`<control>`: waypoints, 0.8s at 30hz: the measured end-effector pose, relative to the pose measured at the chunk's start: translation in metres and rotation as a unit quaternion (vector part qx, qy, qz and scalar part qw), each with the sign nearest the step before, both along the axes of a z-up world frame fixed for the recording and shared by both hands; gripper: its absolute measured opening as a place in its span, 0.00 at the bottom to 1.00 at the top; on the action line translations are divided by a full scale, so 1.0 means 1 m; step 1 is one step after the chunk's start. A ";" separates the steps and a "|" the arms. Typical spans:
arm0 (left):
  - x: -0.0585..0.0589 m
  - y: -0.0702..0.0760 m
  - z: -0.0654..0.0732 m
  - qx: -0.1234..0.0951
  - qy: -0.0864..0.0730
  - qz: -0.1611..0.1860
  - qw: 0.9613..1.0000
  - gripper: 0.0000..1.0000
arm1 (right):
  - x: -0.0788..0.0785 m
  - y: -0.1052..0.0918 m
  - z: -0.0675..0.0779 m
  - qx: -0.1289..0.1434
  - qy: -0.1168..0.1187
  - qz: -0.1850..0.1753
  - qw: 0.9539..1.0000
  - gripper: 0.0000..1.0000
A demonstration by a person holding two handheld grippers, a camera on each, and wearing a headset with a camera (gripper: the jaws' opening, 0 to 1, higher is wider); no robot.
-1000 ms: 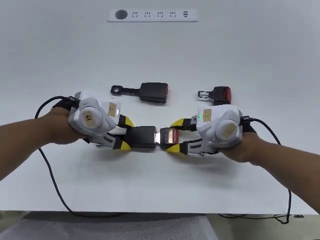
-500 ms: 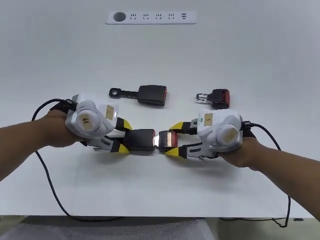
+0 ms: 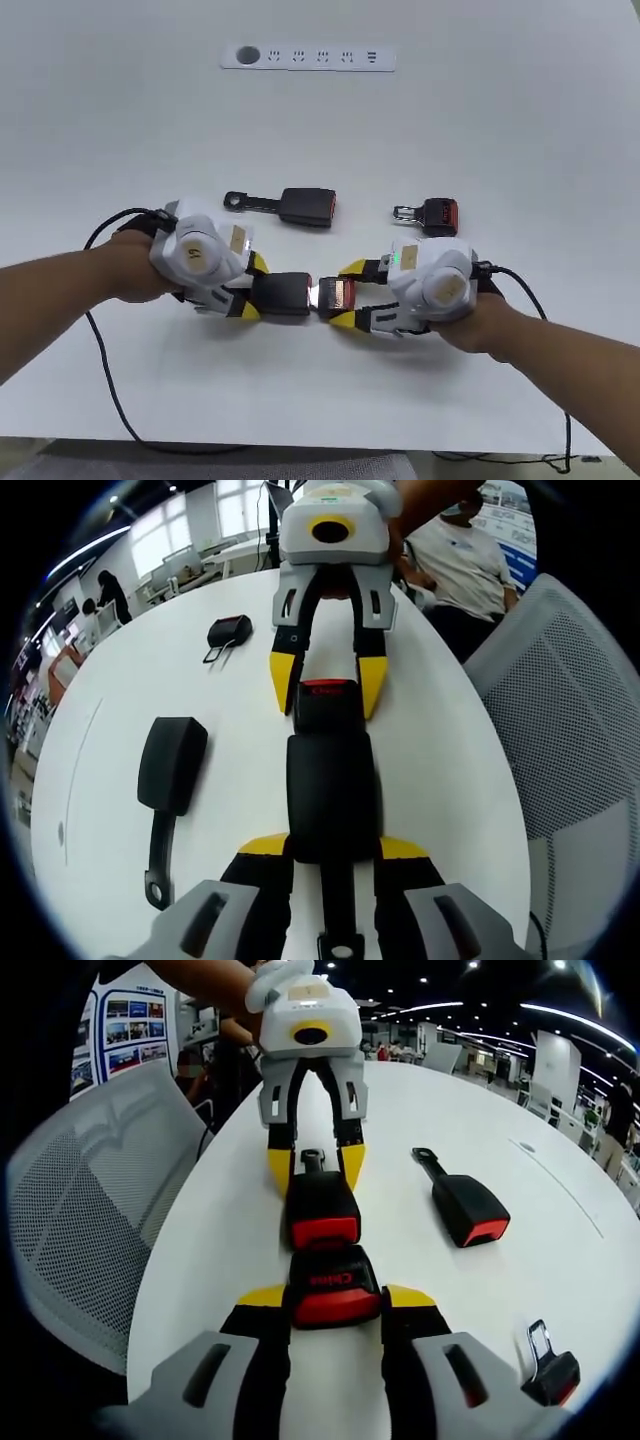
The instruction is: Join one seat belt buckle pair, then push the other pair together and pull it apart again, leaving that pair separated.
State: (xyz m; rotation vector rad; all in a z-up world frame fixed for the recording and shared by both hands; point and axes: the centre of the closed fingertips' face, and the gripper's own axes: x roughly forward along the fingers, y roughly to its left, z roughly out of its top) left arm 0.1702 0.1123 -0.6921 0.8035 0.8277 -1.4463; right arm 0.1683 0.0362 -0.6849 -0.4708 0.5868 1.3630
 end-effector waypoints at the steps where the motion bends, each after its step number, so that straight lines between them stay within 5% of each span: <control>1: 0.000 0.000 0.000 0.002 0.000 0.001 1.000 0.32 | -0.001 0.000 0.000 -0.002 0.001 -0.001 1.000 0.33; 5: 0.001 0.000 0.001 0.007 0.000 -0.002 1.000 0.33 | 0.002 0.001 -0.004 -0.011 -0.009 0.001 1.000 0.34; 7: 0.000 -0.002 0.001 0.006 0.004 -0.001 1.000 0.36 | 0.002 0.001 -0.005 -0.009 0.005 -0.017 1.000 0.36; 10: -0.006 -0.006 0.004 0.004 0.025 0.011 1.000 0.59 | 0.009 0.002 0.000 0.010 0.012 -0.051 0.999 0.56; 11: -0.007 -0.007 0.006 -0.002 0.027 0.014 1.000 0.70 | 0.009 0.000 0.002 0.013 0.017 -0.056 0.998 0.58; 13: -0.006 -0.006 0.007 -0.007 0.029 0.025 0.999 0.72 | 0.009 -0.006 0.003 0.011 0.017 -0.058 0.998 0.56; 18: 0.003 -0.011 0.031 -0.019 -0.001 0.034 0.999 0.79 | 0.013 -0.015 0.011 0.027 0.021 -0.074 0.997 0.62; 21: 0.010 -0.012 0.034 -0.024 0.004 0.047 0.999 0.80 | 0.015 -0.021 0.023 0.033 0.017 -0.078 0.996 0.65; 24: 0.022 -0.015 0.045 -0.029 -0.013 0.055 0.998 0.83 | 0.022 -0.029 0.032 0.040 0.021 -0.088 0.995 0.68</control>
